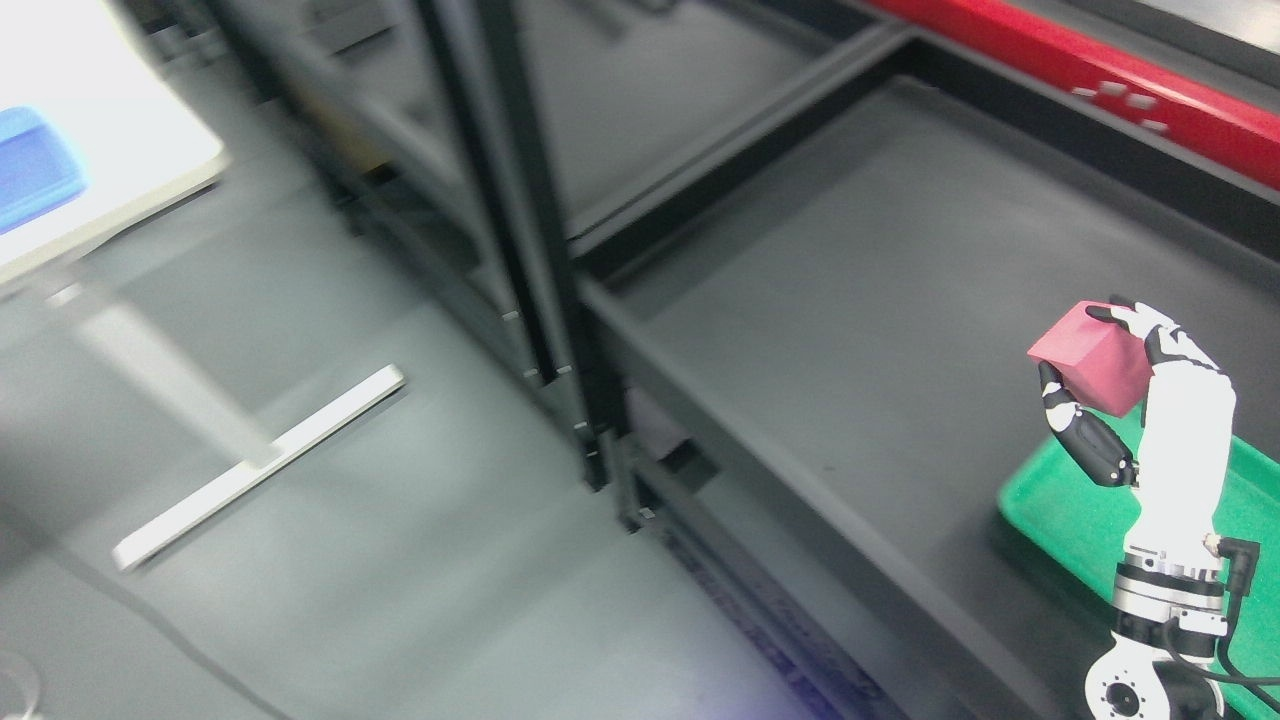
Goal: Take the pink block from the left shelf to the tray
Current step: 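Carry the held pink block while turning toward the blue tray on the table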
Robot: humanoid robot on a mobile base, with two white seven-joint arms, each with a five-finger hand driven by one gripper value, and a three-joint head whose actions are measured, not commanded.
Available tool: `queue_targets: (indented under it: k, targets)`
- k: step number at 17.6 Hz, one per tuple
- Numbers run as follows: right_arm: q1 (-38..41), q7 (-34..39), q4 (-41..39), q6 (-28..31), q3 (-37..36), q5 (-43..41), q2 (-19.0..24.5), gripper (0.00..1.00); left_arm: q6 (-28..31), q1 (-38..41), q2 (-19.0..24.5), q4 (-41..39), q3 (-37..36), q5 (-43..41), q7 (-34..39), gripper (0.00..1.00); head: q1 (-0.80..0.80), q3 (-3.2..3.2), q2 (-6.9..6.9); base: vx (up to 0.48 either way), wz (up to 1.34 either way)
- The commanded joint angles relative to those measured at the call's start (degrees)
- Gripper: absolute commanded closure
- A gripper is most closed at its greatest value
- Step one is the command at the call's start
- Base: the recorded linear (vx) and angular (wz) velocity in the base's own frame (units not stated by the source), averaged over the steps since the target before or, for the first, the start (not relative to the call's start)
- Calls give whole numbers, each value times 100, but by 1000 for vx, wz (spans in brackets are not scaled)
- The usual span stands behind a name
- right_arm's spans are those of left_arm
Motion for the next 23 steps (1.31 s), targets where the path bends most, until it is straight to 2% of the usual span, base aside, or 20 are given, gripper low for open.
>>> queue_targets:
  k: [1, 12, 23]
  targets:
    - [15, -4, -48, -3, 28, -2, 16, 98, -3, -133, 100, -100, 0, -9, -3, 0, 0, 0, 0, -163, 1106]
    - [7, -4, -39, -3, 28, -2, 16, 98, -3, -133, 100, -100, 0, -9, -3, 0, 0, 0, 1, -124, 968]
    - [42, -13, -39, -3, 19, -11, 16, 98, -3, -133, 100, -100, 0, -9, -3, 0, 0, 0, 1, -31, 258]
